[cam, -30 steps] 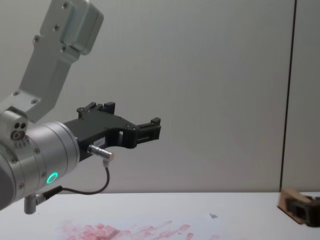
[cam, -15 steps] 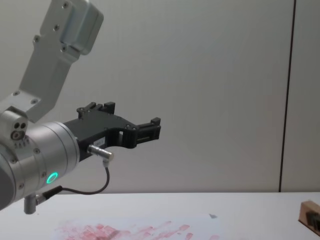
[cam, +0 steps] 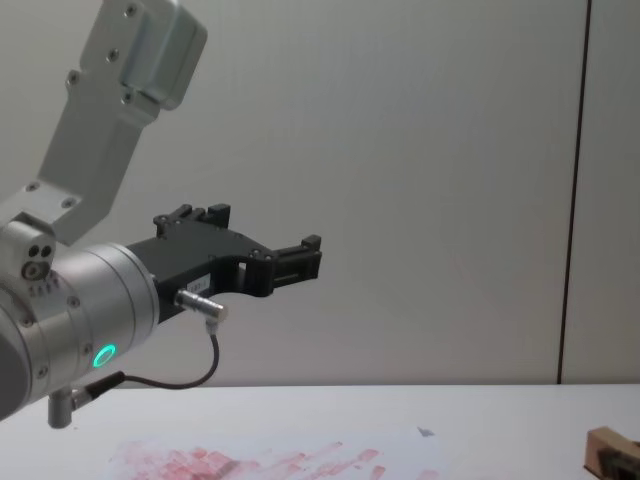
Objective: Use the one hand to pick up the stamp and affix it onto the A4 paper.
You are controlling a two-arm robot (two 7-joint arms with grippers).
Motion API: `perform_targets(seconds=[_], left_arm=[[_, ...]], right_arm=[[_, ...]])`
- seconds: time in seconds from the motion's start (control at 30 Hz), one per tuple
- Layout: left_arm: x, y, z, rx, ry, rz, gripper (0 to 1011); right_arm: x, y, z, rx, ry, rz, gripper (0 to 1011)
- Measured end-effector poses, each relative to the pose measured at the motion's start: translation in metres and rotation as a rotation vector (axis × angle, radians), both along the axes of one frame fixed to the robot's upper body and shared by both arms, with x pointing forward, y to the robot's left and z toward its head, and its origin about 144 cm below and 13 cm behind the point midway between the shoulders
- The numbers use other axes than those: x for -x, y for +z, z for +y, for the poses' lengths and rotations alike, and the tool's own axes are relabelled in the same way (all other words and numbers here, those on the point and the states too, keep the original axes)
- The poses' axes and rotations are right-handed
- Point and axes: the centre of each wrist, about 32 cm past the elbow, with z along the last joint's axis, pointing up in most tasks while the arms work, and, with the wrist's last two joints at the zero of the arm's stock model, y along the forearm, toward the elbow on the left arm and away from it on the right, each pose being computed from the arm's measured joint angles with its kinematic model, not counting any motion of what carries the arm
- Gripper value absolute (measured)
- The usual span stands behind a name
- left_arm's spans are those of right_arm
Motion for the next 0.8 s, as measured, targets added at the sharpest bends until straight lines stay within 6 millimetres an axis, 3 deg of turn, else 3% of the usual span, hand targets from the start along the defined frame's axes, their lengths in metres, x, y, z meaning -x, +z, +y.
perform_targets(seconds=[0.17,0.8], left_arm=[[0.0,0.0,0.0,0.0,0.0,0.0,1001],[0.0,0.0,0.0,0.0,0.0,0.0,1001]], right_arm=[[-0.0017,-0.002,0.002,0.002,0.007,0.008,252],[-0.0048,-0.0051,0.0057,0.007,0.019,0.02,860]])
